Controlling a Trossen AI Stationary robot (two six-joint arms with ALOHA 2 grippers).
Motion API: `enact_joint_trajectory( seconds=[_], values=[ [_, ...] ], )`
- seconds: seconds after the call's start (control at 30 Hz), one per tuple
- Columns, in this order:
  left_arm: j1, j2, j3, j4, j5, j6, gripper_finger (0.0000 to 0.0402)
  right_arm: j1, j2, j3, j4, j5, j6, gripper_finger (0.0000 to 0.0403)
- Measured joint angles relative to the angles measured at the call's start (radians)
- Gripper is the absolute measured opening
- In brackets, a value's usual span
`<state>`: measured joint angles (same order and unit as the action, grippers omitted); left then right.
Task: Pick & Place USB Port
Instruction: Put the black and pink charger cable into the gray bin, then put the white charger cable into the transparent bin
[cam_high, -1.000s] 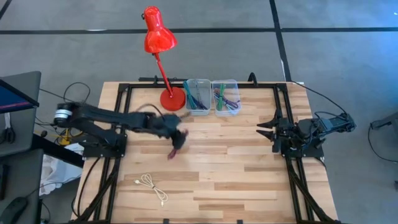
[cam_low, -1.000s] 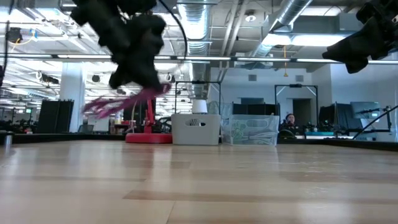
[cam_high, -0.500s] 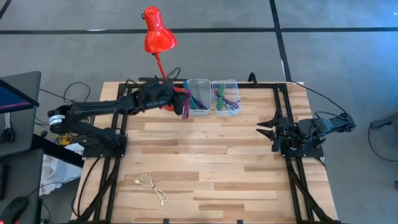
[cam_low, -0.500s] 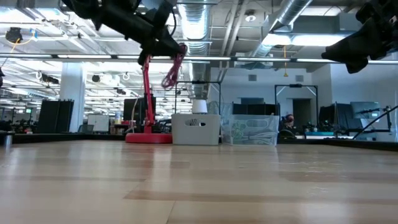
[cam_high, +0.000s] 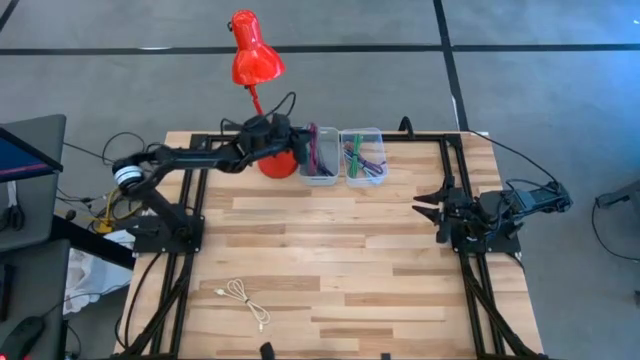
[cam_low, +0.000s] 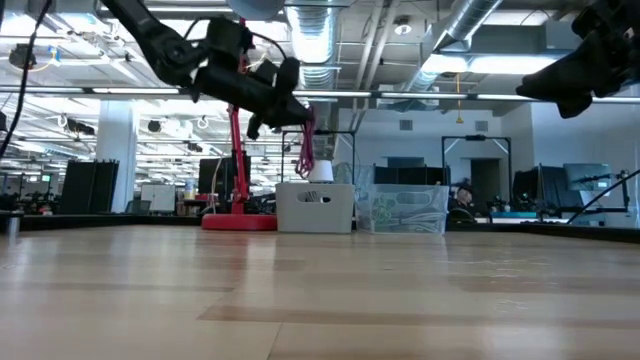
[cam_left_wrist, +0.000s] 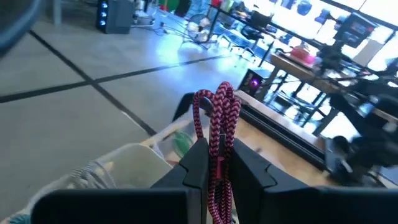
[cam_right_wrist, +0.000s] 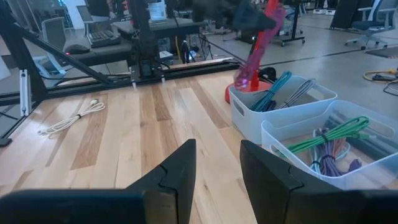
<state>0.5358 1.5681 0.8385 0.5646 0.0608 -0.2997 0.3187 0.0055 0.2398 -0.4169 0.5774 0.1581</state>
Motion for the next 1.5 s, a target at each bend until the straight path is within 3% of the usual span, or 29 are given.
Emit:
enact_joint_trajectory(
  seconds=[0.37, 0.7, 0.87, 1.1, 1.5],
  values=[
    [0.063, 0.156, 0.146, 0.005, 0.027, -0.020, 0.0040, 0.000, 0.000, 0.000, -0.002, 0.000, 0.000, 0.0118],
    [0.073, 0.244, 0.150, -0.011, 0.042, -0.093, 0.0041, 0.000, 0.000, 0.000, -0.002, 0.000, 0.000, 0.0118],
    [0.073, 0.264, 0.150, -0.013, 0.038, -0.098, 0.0064, 0.000, 0.000, 0.000, -0.002, 0.000, 0.000, 0.0118],
    [0.072, 0.256, 0.150, -0.003, -0.061, -0.098, 0.0090, 0.000, 0.000, 0.000, -0.003, 0.000, 0.000, 0.0118],
    [0.071, 0.252, 0.150, 0.007, -0.043, -0.088, 0.0167, 0.000, 0.000, 0.000, -0.003, 0.000, 0.000, 0.0118]
  ],
)
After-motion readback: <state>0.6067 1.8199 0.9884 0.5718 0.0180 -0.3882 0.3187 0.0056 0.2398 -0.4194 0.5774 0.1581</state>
